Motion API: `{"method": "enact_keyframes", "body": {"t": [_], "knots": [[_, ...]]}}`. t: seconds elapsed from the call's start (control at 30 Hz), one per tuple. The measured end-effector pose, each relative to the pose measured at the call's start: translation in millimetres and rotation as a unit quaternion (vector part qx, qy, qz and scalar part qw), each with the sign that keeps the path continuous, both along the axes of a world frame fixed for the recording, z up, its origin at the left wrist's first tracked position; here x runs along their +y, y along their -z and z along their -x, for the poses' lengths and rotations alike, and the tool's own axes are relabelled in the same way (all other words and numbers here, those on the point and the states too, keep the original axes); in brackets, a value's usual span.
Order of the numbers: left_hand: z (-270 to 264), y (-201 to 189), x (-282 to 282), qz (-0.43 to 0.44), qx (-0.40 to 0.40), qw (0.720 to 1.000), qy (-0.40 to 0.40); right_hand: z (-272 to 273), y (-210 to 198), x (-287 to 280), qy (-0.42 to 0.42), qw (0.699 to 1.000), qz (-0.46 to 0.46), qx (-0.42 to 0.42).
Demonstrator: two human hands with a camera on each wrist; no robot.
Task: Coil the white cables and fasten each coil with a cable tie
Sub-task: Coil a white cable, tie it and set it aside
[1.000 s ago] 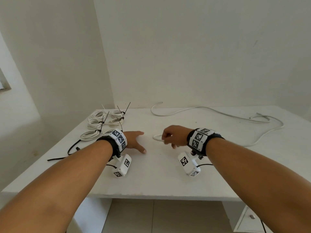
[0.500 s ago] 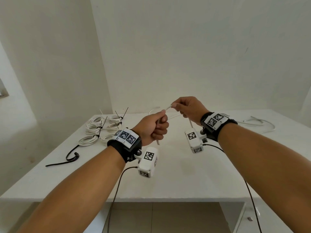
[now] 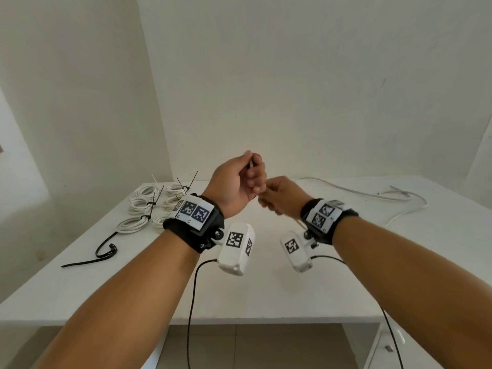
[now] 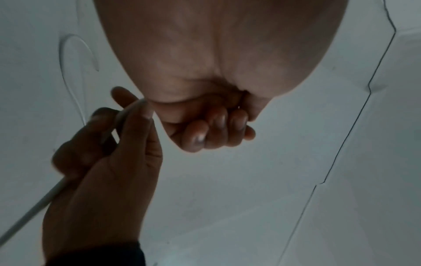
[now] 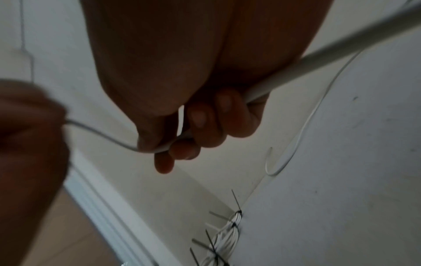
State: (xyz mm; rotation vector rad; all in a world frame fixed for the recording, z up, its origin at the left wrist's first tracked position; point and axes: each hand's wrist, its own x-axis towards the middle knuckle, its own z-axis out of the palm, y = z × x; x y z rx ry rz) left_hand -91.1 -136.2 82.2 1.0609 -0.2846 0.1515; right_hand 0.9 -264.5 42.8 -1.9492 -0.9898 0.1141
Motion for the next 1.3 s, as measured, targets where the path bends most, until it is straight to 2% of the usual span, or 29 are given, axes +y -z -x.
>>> {"method": "enact_keyframes", "body": {"t": [0.07,0.2,0.33,0.4,0.47,0.5,0.7,0.73,0.83,0.93,1.07,1.17,1.3], "knots": [[-8.9,8.3,7.4,-0.063,-0.008,0.994,-0.089,9.8,4.4,6.5,-0.013,0.998,0.048,-0.041],[-22.7,34.3,24.8,-0.246,-0.015,0.945,-0.213,15.5,5.6,14.2,0.000,0.976,0.164,-0.145],[-23.4,43.5,37.9,-0.390,-0.029,0.862,-0.323,21.2,4.2,12.2,0.002,0.950,0.247,-0.192],[-22.0,46.8,47.7,-0.469,-0.021,0.819,-0.329,22.9,1.8,7.7,0.003,0.946,0.254,-0.201],[-20.9,54.0,57.6,-0.553,0.006,0.779,-0.297,23.9,-3.6,1.6,-0.009,0.949,0.240,-0.204],[-19.7,57.6,60.8,-0.575,0.022,0.771,-0.272,23.5,-7.5,-1.4,-0.018,0.951,0.229,-0.207],[-11.6,61.6,56.3,-0.592,0.092,0.785,-0.157,17.6,-31.2,-10.9,-0.045,0.958,0.172,-0.225],[-9.9,60.4,53.9,-0.577,0.099,0.799,-0.133,17.2,-34.6,-11.9,-0.047,0.960,0.161,-0.223],[-1.0,57.3,40.6,-0.445,0.118,0.885,-0.073,13.0,-45.6,-16.4,-0.041,0.973,0.103,-0.201],[6.6,56.0,24.2,-0.371,0.082,0.924,-0.037,5.3,-50.9,-22.6,-0.030,0.983,0.052,-0.174],[13.5,48.0,11.7,-0.335,0.049,0.939,-0.054,-5.3,-45.7,-30.1,-0.024,0.994,-0.033,-0.101],[18.1,38.5,2.0,-0.338,0.018,0.938,-0.071,-9.3,-31.6,-31.7,-0.035,0.994,-0.103,-0.014],[25.2,25.6,-8.7,-0.339,-0.033,0.940,0.002,-6.6,-14.3,-31.4,-0.095,0.970,-0.196,0.110]]}}
